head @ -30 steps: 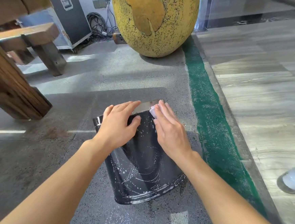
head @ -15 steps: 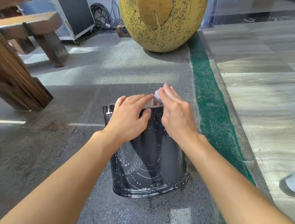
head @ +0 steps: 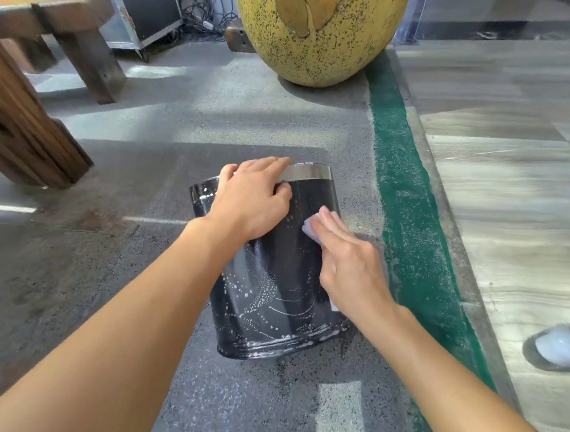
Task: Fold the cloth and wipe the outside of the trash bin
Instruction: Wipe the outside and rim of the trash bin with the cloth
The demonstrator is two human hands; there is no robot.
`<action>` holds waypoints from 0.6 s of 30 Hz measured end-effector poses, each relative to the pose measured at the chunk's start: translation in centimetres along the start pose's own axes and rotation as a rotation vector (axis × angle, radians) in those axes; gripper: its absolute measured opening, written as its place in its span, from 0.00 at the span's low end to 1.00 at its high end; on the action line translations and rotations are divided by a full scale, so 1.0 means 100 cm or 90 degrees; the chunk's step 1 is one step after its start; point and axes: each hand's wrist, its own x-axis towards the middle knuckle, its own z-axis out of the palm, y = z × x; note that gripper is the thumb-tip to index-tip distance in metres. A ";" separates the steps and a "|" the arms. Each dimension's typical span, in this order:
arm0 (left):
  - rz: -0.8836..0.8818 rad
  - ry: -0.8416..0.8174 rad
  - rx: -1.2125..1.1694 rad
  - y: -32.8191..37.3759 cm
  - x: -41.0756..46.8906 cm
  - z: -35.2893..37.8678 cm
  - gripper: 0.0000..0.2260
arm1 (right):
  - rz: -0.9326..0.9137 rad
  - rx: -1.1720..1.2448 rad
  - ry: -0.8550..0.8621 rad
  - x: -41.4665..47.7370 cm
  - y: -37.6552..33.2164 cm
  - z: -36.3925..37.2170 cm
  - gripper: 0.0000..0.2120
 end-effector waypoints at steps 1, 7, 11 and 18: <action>-0.010 -0.003 0.002 -0.002 -0.001 0.000 0.25 | 0.000 0.006 -0.019 -0.007 0.000 0.000 0.24; -0.044 0.021 0.009 -0.012 -0.013 0.000 0.27 | -0.007 0.016 -0.118 -0.052 0.002 -0.008 0.25; -0.059 -0.002 0.004 -0.014 -0.016 -0.006 0.26 | -0.008 0.010 -0.190 -0.083 0.003 -0.016 0.25; -0.035 0.003 -0.081 -0.018 -0.027 -0.020 0.20 | 0.016 -0.036 -0.298 -0.116 0.009 -0.032 0.24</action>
